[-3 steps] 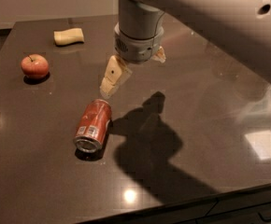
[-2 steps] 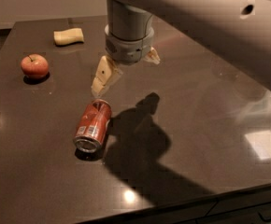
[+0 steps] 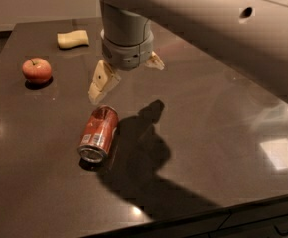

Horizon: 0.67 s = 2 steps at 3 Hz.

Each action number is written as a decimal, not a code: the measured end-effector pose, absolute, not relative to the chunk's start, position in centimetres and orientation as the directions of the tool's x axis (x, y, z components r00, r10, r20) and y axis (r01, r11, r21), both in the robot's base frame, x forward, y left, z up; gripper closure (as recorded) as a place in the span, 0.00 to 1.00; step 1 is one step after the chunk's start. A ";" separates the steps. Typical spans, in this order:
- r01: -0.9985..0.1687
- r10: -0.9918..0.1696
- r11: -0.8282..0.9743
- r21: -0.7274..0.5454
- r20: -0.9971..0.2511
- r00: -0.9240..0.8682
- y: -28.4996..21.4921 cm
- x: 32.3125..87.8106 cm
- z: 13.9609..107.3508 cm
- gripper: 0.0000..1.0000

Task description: Place coke can upright

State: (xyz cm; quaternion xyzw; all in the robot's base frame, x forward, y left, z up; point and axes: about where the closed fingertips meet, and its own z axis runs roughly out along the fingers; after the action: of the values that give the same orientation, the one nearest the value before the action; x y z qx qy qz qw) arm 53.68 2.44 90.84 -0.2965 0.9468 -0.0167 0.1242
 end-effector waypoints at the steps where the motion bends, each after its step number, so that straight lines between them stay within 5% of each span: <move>1: -0.547 -0.556 0.830 -0.108 -0.225 -0.800 2.7 53.8 90.7 0.00; 2: -0.483 -0.483 0.874 -0.060 -0.222 -0.847 5.5 53.3 90.5 0.00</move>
Offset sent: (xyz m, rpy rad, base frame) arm -0.0082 0.0566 -0.0015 0.0686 0.0519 -0.1792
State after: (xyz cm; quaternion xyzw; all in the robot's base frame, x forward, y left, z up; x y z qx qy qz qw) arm 53.29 5.45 90.55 -0.2514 0.9609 -0.0011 0.1160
